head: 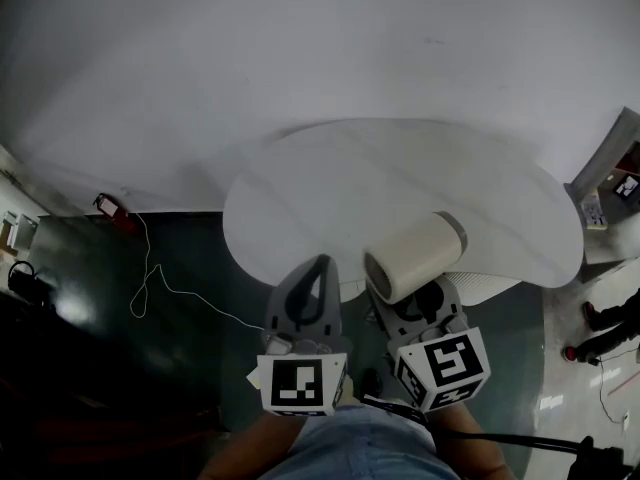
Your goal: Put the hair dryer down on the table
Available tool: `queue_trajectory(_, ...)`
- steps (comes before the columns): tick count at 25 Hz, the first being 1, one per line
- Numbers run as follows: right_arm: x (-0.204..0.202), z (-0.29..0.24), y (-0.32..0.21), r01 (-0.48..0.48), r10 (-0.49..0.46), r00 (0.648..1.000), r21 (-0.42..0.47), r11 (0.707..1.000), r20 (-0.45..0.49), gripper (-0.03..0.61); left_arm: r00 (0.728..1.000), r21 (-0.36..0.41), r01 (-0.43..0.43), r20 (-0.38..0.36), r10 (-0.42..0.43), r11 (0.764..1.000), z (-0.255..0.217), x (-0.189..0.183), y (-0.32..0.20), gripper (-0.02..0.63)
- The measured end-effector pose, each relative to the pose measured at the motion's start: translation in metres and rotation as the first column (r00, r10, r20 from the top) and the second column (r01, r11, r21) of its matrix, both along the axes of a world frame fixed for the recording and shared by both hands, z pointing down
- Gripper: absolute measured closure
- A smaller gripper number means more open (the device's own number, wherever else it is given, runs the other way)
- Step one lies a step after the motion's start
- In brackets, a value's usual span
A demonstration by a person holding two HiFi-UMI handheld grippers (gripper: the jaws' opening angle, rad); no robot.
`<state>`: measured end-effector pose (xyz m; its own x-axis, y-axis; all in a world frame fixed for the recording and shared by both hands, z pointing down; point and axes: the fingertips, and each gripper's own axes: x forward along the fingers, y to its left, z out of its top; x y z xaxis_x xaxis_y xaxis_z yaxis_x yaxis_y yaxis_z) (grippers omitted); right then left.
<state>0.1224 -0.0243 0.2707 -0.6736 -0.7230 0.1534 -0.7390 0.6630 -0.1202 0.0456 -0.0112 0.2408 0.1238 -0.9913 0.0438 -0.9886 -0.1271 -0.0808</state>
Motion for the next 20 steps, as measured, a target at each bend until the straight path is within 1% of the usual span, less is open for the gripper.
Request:
queue_trajectory(4, -0.018, 0.003, -0.027, 0.024, -0.024, 1.0, -0.007, 1.0, -0.014, 0.359, 1.0, -0.004, 0.028, -0.004, -0.028, 1.0, 0.004, -0.021, -0.025, 0.601)
queue_trajectory(8, -0.04, 0.009, -0.059, 0.035, -0.035, 0.999, -0.01, 0.999, -0.034, 0.359, 0.999, -0.012, 0.035, -0.03, -0.035, 0.999, 0.011, -0.042, -0.059, 0.601)
queue_trajectory(14, -0.069, 0.019, -0.121, 0.008, -0.009, 0.999, -0.026, 1.0, -0.053, 0.359, 0.998, -0.007, 0.01, -0.069, -0.011, 1.0, 0.018, -0.075, -0.125, 0.601)
queue_trajectory(17, -0.083, 0.019, -0.152, -0.02, 0.017, 0.997, -0.034, 0.999, -0.069, 0.359, 0.996, 0.006, -0.015, -0.083, 0.016, 1.0, 0.013, -0.09, -0.161, 0.601)
queue_trajectory(20, -0.094, 0.013, -0.181, -0.051, 0.049, 0.995, -0.023, 0.998, -0.084, 0.359, 0.995, 0.024, -0.045, -0.091, 0.047, 0.999, 0.006, -0.101, -0.193, 0.601)
